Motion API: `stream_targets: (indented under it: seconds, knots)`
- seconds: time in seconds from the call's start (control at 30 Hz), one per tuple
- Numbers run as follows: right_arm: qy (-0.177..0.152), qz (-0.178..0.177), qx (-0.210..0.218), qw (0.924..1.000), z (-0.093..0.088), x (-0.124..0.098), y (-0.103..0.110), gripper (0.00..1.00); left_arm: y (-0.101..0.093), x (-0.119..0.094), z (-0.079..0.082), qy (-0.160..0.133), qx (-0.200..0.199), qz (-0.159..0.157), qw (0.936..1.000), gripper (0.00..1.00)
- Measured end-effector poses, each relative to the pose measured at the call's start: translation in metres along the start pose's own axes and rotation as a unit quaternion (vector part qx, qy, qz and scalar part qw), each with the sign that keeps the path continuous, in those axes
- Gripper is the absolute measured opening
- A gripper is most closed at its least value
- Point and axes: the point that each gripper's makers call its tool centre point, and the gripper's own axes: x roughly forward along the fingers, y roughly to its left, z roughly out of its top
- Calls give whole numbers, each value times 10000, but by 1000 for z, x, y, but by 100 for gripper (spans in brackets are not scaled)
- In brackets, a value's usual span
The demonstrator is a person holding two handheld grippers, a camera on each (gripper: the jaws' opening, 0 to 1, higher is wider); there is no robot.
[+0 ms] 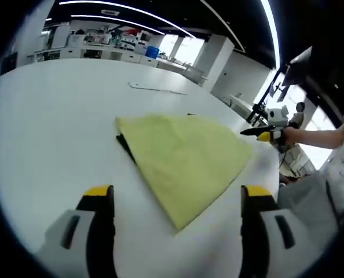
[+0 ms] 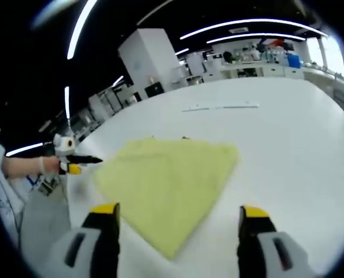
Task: Fold the garment on the visible template until the final outline fits inside the template.
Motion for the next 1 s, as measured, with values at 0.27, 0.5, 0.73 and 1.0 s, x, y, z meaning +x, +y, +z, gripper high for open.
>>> stream_targets:
  seconds: [0.27, 0.5, 0.73, 1.0]
  knots:
    - [-21, -37, 131, 9999, -12, -12, 0, 76, -12, -11, -13, -112, -131, -96, 9998, 80]
    - [23, -66, 102, 9999, -22, -17, 0, 73, -11, -15, -19, -121, -164, -79, 9998, 76]
    - [140, -7, 112, 9998, -34, -19, 5, 62, -19, -14, -20, -125, -100, -17, 9999, 69]
    - [296, 109, 124, 9994, -46, -17, 9, 35, -18, -11, -28, -70, -272, -107, 9995, 41]
